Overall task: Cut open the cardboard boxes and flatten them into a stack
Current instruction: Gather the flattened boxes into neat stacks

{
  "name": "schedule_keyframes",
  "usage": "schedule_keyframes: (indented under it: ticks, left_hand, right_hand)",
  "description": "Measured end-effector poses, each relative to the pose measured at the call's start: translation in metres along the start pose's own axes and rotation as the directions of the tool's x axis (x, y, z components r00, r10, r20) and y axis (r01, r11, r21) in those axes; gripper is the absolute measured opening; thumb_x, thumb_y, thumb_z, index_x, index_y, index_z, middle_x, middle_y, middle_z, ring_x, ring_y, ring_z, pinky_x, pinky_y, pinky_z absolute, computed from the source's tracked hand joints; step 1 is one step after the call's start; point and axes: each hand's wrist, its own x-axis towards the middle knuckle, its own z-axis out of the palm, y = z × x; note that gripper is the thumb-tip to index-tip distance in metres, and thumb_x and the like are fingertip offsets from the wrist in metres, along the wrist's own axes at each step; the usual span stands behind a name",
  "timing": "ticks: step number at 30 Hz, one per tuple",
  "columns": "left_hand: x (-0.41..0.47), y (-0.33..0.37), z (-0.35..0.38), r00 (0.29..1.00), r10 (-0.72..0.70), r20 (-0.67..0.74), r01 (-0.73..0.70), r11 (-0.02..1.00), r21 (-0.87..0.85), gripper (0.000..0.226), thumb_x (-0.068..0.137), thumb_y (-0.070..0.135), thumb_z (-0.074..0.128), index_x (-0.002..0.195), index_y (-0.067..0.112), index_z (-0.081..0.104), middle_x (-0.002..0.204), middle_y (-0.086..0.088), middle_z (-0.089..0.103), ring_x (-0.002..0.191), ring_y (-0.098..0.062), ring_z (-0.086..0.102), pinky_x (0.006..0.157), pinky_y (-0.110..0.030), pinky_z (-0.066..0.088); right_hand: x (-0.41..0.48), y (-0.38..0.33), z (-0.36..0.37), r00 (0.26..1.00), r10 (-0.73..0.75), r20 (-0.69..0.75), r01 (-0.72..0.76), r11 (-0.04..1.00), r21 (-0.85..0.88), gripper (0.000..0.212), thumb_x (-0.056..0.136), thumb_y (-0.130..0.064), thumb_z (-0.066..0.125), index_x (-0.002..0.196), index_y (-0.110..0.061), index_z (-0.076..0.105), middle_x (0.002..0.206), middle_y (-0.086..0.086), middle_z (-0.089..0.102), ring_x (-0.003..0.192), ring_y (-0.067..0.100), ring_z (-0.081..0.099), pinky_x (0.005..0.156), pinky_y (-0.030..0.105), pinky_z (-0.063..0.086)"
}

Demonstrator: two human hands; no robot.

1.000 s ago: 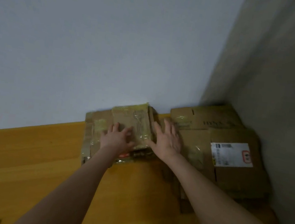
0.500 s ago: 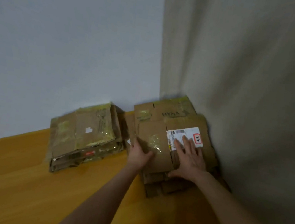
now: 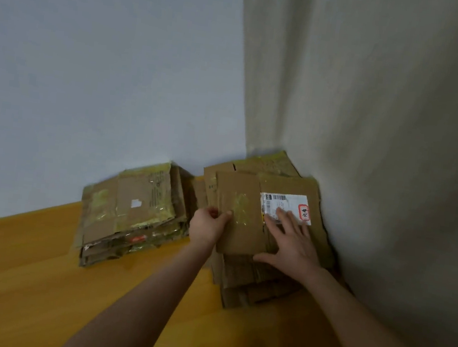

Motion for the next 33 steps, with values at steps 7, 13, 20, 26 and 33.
schedule_keyframes:
  ticks: [7, 13, 20, 26, 33]
  left_hand:
    - [0.045, 0.056, -0.031, 0.988, -0.087, -0.131, 0.044, 0.952, -0.304, 0.027, 0.097, 0.023, 0.055, 0.115, 0.004, 0.063, 0.111, -0.012, 0.064, 0.105, -0.028, 0.059, 0.090, -0.036, 0.049]
    - [0.068, 0.035, -0.018, 0.984, -0.164, -0.064, 0.144, 0.958, -0.250, 0.035, 0.097, 0.018, 0.053, 0.130, 0.008, 0.056, 0.125, -0.014, 0.059, 0.112, -0.033, 0.057, 0.097, -0.044, 0.049]
    - [0.058, -0.003, 0.010, 0.807, 0.406, 0.429, -0.587, 0.470, 0.659, 0.110, 0.072, 0.062, 0.070, 0.154, 0.032, 0.003, 0.161, -0.002, 0.001, 0.148, -0.029, 0.002, 0.119, -0.054, 0.011]
    - [0.093, 0.009, 0.021, 0.785, 0.430, 0.447, -0.579, 0.248, 0.777, 0.098, 0.086, 0.044, 0.067, 0.153, 0.035, -0.005, 0.162, 0.002, 0.008, 0.145, -0.030, 0.021, 0.106, -0.046, 0.039]
    - [0.081, 0.028, 0.012, 0.687, 0.559, 0.464, -0.590, 0.057, 0.805, 0.064, 0.098, 0.024, 0.050, 0.153, 0.033, 0.017, 0.154, 0.007, 0.034, 0.124, -0.023, 0.052, 0.073, -0.034, 0.052]
  right_hand:
    - [0.024, -0.023, -0.053, 0.916, 0.109, -0.387, -0.037, 0.982, 0.187, 0.096, 0.077, -0.079, 0.021, 0.153, -0.021, 0.014, 0.162, 0.006, 0.001, 0.148, 0.025, -0.003, 0.119, 0.052, 0.004]
    - [0.042, -0.014, -0.051, 0.979, 0.028, -0.202, -0.056, 0.989, -0.135, 0.118, 0.072, -0.072, 0.061, 0.151, -0.026, -0.013, 0.158, 0.007, -0.022, 0.143, 0.031, -0.023, 0.113, 0.054, -0.012]
    - [0.084, -0.013, -0.032, 0.989, 0.121, 0.084, -0.087, 0.943, -0.322, 0.111, 0.078, -0.047, 0.071, 0.152, -0.028, -0.009, 0.159, 0.005, -0.018, 0.143, 0.036, -0.023, 0.115, 0.058, -0.009]
    - [0.123, -0.019, -0.037, 0.991, 0.108, -0.082, -0.124, 0.963, -0.241, 0.067, 0.093, -0.037, 0.056, 0.149, -0.039, 0.019, 0.159, -0.002, 0.016, 0.146, 0.028, 0.010, 0.117, 0.050, 0.010]
    - [0.109, -0.015, -0.049, 0.987, 0.085, -0.137, -0.116, 0.963, -0.242, 0.063, 0.094, -0.021, 0.049, 0.149, -0.036, 0.021, 0.157, -0.003, 0.025, 0.144, 0.023, 0.019, 0.117, 0.045, 0.015]
